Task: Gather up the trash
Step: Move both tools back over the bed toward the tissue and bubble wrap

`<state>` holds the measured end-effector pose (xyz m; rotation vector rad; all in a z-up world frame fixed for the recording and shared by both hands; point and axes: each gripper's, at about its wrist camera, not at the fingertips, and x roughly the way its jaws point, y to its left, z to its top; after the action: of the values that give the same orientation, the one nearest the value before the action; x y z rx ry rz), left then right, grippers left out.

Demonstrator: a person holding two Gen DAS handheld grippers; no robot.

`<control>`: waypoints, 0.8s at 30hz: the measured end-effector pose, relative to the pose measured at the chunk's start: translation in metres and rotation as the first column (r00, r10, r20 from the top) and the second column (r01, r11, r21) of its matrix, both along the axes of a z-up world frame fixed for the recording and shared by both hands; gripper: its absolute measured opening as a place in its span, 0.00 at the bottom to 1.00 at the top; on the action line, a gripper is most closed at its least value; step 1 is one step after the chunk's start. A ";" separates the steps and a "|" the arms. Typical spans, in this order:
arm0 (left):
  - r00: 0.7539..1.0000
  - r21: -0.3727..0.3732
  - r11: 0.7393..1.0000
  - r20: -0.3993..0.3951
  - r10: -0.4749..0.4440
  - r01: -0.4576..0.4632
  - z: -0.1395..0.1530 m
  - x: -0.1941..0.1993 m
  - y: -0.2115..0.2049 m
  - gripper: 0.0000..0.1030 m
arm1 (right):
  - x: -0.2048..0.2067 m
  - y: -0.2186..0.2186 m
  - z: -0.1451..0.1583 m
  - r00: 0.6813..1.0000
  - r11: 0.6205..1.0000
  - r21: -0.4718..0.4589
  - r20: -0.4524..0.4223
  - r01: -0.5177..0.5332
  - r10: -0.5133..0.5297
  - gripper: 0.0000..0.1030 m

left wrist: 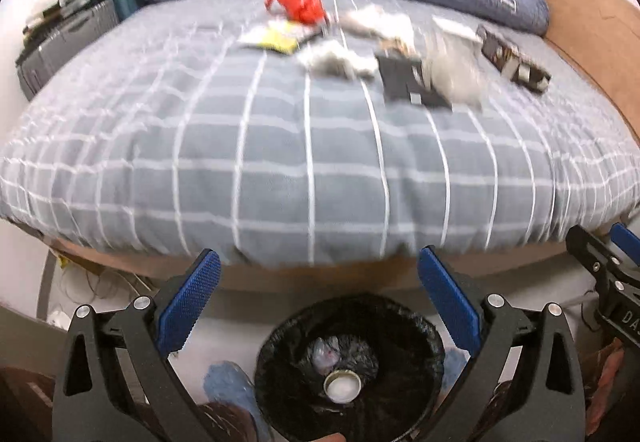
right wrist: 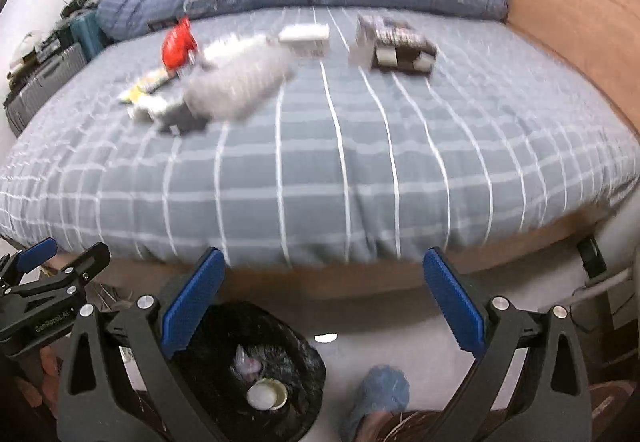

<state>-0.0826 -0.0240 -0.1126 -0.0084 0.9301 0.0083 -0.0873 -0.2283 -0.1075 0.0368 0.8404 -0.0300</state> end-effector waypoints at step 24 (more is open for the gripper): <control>0.994 -0.017 1.000 0.103 0.028 -0.026 0.055 0.070 0.025 0.94 | 0.073 0.040 0.059 0.989 0.997 0.004 0.123 -0.083 0.082 0.93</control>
<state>-0.0125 0.0006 -0.0571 -0.0354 0.8263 0.0257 -0.0147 -0.1879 -0.0482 0.0118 0.7185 0.0536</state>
